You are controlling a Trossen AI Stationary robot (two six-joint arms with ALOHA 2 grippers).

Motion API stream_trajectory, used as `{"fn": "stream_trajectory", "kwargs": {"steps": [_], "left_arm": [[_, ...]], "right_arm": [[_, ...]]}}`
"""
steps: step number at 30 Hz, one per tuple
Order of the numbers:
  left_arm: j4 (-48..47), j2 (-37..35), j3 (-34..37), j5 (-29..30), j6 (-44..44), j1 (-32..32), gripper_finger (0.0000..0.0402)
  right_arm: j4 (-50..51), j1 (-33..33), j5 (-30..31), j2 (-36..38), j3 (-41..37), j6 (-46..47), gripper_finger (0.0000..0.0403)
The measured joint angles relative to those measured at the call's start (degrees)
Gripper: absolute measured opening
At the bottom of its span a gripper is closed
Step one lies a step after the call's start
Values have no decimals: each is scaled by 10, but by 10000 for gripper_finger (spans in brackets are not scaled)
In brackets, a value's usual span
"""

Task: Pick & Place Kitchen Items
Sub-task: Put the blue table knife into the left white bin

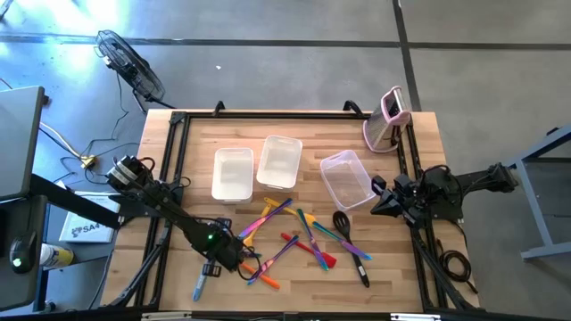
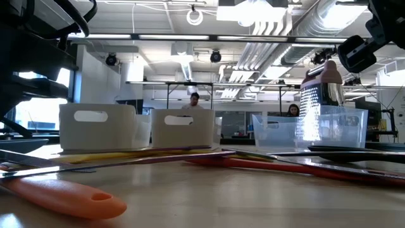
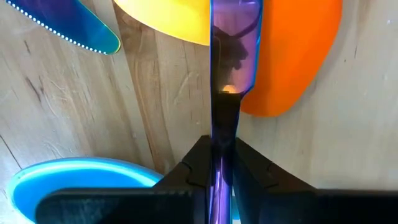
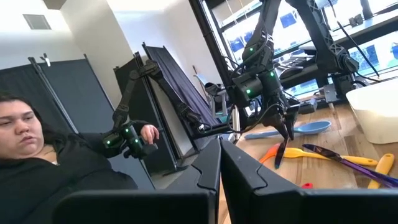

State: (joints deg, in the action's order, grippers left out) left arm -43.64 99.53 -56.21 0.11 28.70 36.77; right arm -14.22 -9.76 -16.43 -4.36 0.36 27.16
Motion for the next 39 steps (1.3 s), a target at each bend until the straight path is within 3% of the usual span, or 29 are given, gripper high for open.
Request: {"fn": "stream_trajectory", "kwargs": {"steps": [6, 17, 20, 31, 36, 39], "left_arm": [[-12, 1, -9, 2, 14, 0, 31], [-130, 4, -120, 11, 16, 0, 31], [-164, 3, -151, 43, 16, 0, 31], [-328, 2, -303, 323, 102, 0, 31], [-456, -2, -353, 469, 225, 0, 31], [-448, -38, -346, 539, 268, -9, 31]], "right_arm": [[0, 0, 0, 0, 0, 0, 6], [5, 0, 0, 0, 0, 0, 6], [7, 0, 0, 0, 0, -2, 6], [7, 0, -1, 0, 0, -2, 6], [7, 0, -1, 0, 0, -1, 6], [8, 0, -1, 0, 0, -1, 6]]}}
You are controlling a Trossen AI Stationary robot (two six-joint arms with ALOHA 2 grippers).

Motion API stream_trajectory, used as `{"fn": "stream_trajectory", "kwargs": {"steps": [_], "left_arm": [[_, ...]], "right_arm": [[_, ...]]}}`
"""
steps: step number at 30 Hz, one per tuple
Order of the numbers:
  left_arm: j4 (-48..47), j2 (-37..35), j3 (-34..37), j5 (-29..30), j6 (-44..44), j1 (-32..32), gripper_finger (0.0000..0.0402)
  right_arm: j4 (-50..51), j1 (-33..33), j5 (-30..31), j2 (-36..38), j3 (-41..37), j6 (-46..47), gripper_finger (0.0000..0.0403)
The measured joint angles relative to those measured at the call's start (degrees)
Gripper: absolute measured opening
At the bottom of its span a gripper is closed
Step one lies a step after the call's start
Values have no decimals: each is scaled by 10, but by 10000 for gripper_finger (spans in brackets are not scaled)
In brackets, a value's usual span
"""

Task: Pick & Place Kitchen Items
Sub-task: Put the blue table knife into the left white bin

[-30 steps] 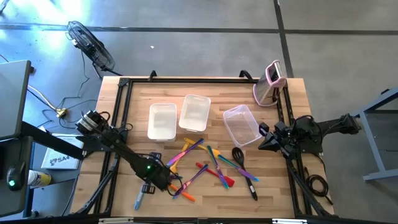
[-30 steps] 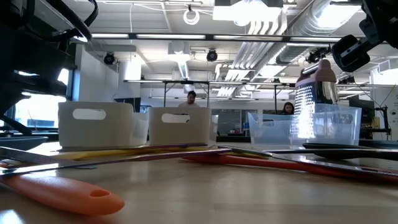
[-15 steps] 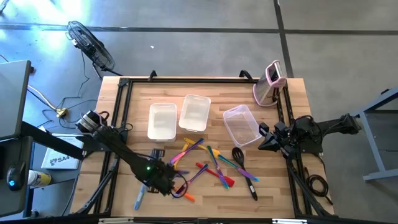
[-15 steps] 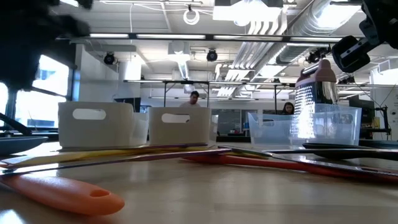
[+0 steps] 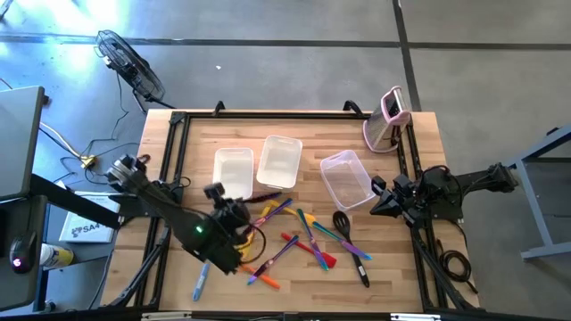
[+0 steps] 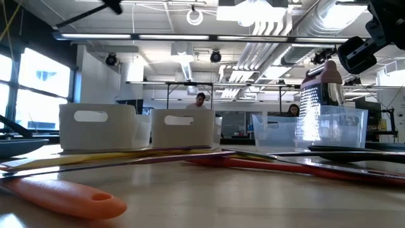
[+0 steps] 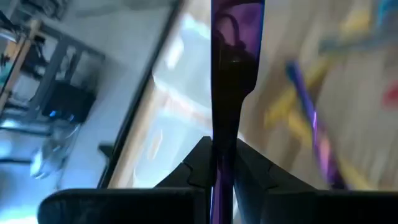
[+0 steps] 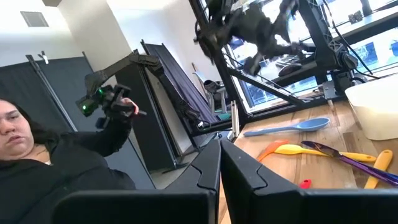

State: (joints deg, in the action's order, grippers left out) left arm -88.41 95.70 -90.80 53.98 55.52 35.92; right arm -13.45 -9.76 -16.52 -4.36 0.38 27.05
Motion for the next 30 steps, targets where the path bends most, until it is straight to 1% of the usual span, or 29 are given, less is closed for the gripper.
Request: {"fn": "stream_trajectory", "kwargs": {"steps": [5, 10, 12, 15, 17, 18, 20, 24, 27, 30], "left_arm": [[-15, -75, 14, 86, 75, -15, 31], [-17, -168, 58, 143, 157, -36, 31], [-14, -210, 95, 161, 200, -46, 31], [1, -280, 181, 203, 315, -60, 31], [38, -326, 254, 212, 371, -60, 31], [72, -347, 290, 214, 385, -60, 31], [157, -380, 364, 216, 388, -59, 31], [335, -424, 487, 219, 349, -61, 31], [421, -431, 541, 211, 315, -80, 31], [455, -431, 553, 172, 275, -103, 31]], "right_arm": [[1, 0, -1, -2, 0, 0, 6], [5, 0, -1, -3, 0, -2, 6], [9, 0, -1, -3, 0, -2, 6], [18, 0, 0, -3, 0, -2, 6], [28, 0, 0, -3, 0, -2, 6], [35, 0, 0, -3, 0, 0, 6], [45, 0, 0, -3, 0, 2, 6], [53, 0, 0, -3, 0, 1, 6], [53, 0, 2, -3, 0, 1, 6], [53, 0, 11, -3, 0, 1, 6]]}}
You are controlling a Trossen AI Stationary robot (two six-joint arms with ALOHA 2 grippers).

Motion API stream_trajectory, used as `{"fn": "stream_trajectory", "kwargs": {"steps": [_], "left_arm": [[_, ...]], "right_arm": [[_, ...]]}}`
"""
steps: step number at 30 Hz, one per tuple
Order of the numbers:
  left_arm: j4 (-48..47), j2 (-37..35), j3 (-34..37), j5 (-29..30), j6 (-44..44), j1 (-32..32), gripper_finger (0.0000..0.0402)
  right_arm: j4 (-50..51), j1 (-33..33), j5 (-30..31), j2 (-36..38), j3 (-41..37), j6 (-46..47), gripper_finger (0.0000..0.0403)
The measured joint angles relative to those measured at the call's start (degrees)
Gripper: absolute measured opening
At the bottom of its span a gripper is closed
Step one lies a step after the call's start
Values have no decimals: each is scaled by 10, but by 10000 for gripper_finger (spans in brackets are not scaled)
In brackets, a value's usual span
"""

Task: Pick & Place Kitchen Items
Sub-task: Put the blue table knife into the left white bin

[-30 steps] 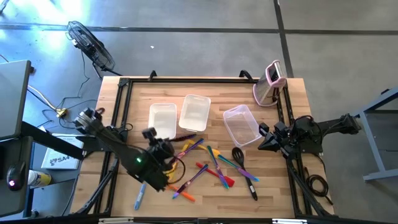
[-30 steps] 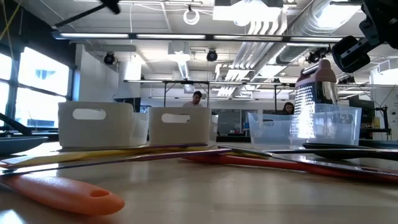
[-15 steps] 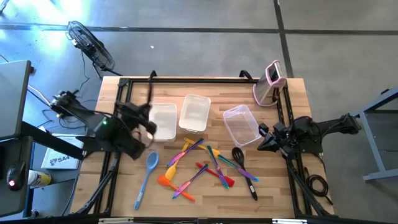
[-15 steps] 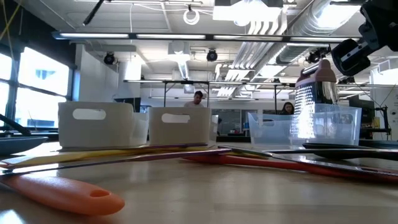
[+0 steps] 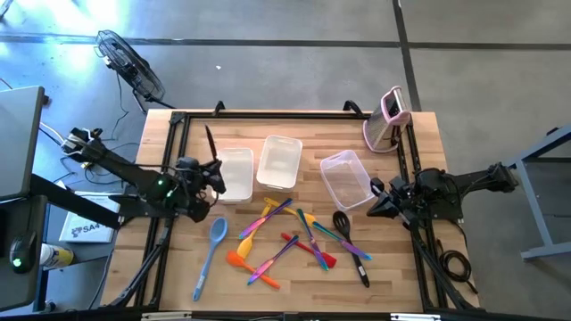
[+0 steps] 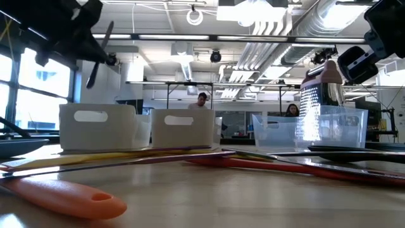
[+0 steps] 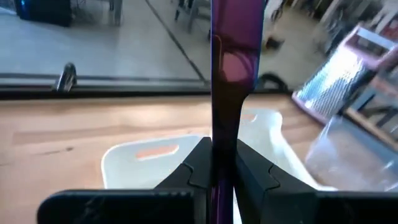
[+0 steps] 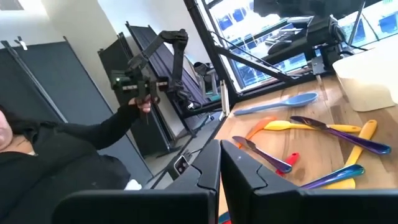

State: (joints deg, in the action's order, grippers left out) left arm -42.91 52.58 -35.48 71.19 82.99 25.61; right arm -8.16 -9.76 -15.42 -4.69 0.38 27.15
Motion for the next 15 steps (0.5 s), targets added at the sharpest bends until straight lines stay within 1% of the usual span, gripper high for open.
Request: {"fn": "stream_trajectory", "kwargs": {"steps": [6, 7, 10, 15], "left_arm": [[128, 6, 0, -101, -187, -60, 31], [137, 6, 0, -120, -201, -73, 31], [122, 8, 0, -164, -207, -112, 31], [113, 27, 0, -209, -207, -153, 31]], "right_arm": [[3, 0, 22, 0, 0, -18, 6], [3, 0, 24, 0, 0, -19, 6], [4, 0, 24, 0, 0, -19, 6], [7, 0, 18, 0, 0, -16, 6]]}}
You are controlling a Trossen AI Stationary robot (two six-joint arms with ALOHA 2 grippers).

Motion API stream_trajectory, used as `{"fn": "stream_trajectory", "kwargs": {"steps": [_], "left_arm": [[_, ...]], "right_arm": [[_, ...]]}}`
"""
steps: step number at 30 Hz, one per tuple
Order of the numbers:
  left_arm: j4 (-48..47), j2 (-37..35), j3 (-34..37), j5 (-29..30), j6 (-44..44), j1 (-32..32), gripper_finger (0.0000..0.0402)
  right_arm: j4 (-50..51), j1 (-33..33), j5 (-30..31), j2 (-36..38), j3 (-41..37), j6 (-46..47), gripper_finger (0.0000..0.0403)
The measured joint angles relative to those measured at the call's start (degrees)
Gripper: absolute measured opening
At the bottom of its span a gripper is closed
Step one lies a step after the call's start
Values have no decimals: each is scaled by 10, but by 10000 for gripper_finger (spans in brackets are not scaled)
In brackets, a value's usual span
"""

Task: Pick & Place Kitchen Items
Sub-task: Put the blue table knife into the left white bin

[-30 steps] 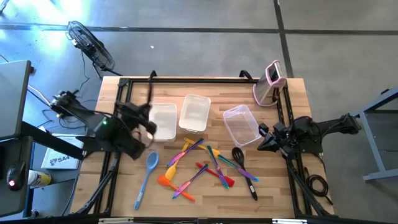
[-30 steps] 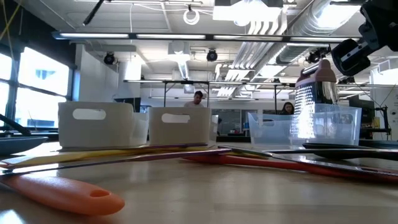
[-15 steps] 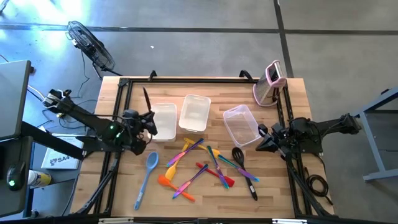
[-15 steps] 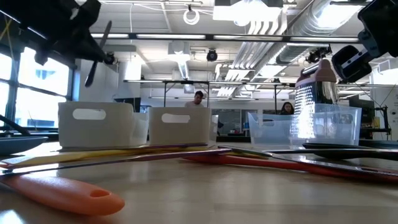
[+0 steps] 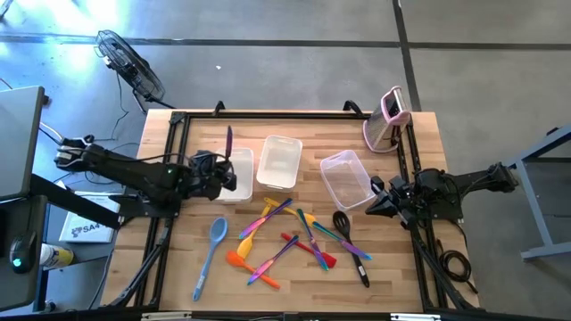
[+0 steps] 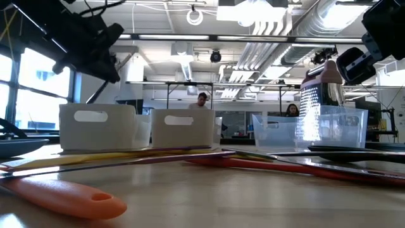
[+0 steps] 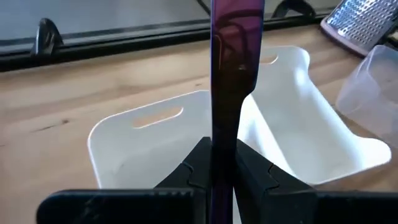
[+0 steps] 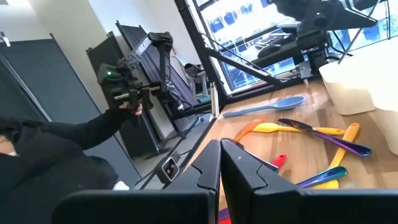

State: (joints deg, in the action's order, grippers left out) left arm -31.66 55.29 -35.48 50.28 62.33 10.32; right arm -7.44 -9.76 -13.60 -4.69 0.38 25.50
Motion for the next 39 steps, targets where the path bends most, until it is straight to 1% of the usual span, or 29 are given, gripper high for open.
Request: {"fn": "stream_trajectory", "kwargs": {"steps": [5, 10, 15, 20, 26, 39], "left_arm": [[2, 31, 0, -42, 8, -14, 31], [0, 54, 0, -52, 24, -14, 31], [-12, 66, 0, -80, 37, -13, 31], [-30, 65, 0, -82, 52, -13, 31], [-33, 65, 0, -88, 52, -13, 31], [-45, 65, 0, -73, 39, -13, 31]], "right_arm": [[3, 0, -2, 0, 0, 0, 6], [10, 0, -3, 0, 0, 1, 6], [10, 0, -3, 0, 0, 2, 6], [12, 0, -2, 0, 0, 2, 6], [14, 0, 0, -1, 0, 2, 6], [14, 0, 0, -1, 0, 2, 6]]}}
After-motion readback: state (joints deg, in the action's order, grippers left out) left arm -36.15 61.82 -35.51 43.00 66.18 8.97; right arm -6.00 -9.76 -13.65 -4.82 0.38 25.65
